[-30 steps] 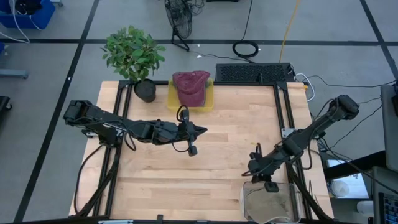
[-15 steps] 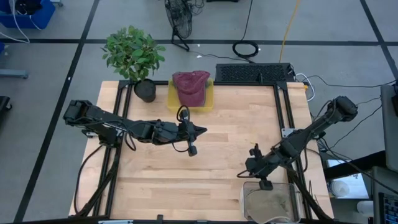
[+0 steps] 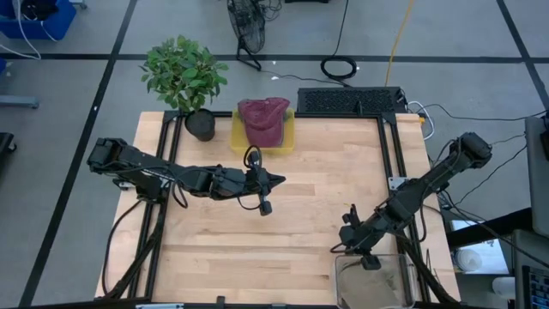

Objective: Pick & Place hat
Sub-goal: Adjust the transparent bin on the table

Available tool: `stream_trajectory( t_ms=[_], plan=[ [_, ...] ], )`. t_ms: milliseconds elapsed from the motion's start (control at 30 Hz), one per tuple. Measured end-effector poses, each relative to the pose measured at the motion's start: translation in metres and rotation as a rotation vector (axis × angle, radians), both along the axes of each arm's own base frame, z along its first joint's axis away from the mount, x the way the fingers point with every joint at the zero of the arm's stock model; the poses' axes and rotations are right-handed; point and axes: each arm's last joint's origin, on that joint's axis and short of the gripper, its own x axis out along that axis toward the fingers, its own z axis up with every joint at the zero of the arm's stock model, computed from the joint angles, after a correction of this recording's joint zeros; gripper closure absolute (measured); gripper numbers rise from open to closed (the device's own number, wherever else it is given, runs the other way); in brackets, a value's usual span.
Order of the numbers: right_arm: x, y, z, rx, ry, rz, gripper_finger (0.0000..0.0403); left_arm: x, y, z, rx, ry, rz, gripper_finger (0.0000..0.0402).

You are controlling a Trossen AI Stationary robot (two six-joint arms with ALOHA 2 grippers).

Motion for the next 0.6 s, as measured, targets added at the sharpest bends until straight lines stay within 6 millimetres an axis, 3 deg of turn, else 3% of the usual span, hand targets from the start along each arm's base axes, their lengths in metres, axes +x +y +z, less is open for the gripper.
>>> stream_trajectory(
  t_ms=[367,600],
  plan=[
    [-0.005,-0.005,-0.003,-0.074,0.033,-0.008,0.0403,0.000,0.000,0.000,0.000,0.000,0.000,0.0390],
    [-0.004,-0.015,0.002,-0.165,-0.058,-0.057,0.0403,-0.001,0.000,0.001,0.003,0.002,-0.001,0.0395]
  ],
)
